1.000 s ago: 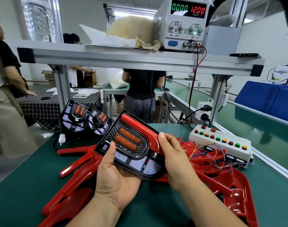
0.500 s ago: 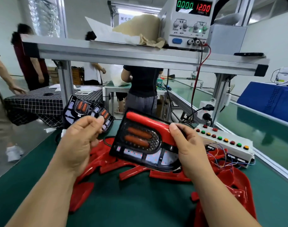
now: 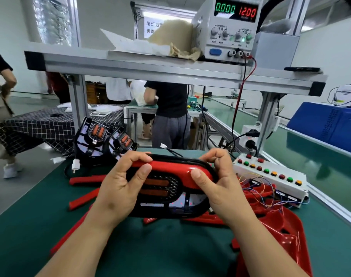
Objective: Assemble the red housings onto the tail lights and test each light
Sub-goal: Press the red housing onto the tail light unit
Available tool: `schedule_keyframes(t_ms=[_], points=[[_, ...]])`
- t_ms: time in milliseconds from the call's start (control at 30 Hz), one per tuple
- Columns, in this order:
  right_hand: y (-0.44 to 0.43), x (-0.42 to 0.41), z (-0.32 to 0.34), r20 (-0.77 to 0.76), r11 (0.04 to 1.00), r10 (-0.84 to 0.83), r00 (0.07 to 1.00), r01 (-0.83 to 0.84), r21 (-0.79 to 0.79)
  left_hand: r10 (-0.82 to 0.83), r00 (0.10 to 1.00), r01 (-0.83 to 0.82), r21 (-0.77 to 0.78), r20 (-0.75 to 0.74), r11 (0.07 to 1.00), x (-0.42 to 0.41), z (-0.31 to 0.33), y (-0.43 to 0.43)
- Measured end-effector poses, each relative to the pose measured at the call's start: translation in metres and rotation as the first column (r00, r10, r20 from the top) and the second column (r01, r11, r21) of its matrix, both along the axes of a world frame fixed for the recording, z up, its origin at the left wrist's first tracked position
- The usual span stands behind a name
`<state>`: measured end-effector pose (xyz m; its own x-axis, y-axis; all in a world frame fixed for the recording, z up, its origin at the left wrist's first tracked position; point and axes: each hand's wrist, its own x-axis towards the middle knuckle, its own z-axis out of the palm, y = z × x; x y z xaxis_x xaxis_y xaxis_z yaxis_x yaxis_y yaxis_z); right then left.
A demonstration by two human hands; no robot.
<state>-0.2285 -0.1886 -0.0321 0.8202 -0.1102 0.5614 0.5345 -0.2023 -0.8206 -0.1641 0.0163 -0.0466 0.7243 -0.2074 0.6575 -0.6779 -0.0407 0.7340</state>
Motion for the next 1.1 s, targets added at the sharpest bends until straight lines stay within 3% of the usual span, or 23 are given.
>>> schedule_keyframes(t_ms=[167, 367, 467, 733, 967, 1033, 1100], points=[[-0.008, 0.002, -0.001, 0.074, 0.989, -0.025, 0.997, 0.035, -0.145, 0.010, 0.998, -0.015, -0.085, -0.067, 0.996, -0.001, -0.001, -0.003], [-0.008, 0.006, -0.006, 0.088, 0.991, -0.063, 0.994, 0.072, -0.113, -0.168, 0.965, 0.151, -0.098, -0.201, 0.984, 0.002, 0.001, 0.001], [-0.009, 0.006, -0.007, 0.081, 0.991, -0.049, 0.996, 0.058, -0.117, -0.174, 0.961, 0.153, -0.111, -0.216, 0.982, 0.002, -0.001, 0.000], [-0.006, 0.006, -0.008, 0.068, 0.993, -0.101, 0.993, 0.104, -0.056, -0.302, 0.913, 0.207, -0.325, -0.276, 0.923, -0.010, 0.003, -0.012], [-0.006, 0.007, -0.010, 0.080, 0.990, -0.134, 0.988, 0.136, -0.022, -0.323, 0.876, 0.185, -0.369, -0.358, 0.911, -0.007, 0.001, -0.012], [-0.006, 0.006, -0.008, 0.018, 0.996, -0.092, 0.996, 0.092, 0.017, -0.323, 0.878, 0.187, -0.367, -0.353, 0.911, -0.005, 0.001, -0.009], [-0.006, 0.006, -0.008, -0.106, 0.986, 0.013, 0.994, 0.005, 0.167, -0.336, 0.878, 0.201, -0.377, -0.339, 0.904, -0.004, 0.001, -0.007]])
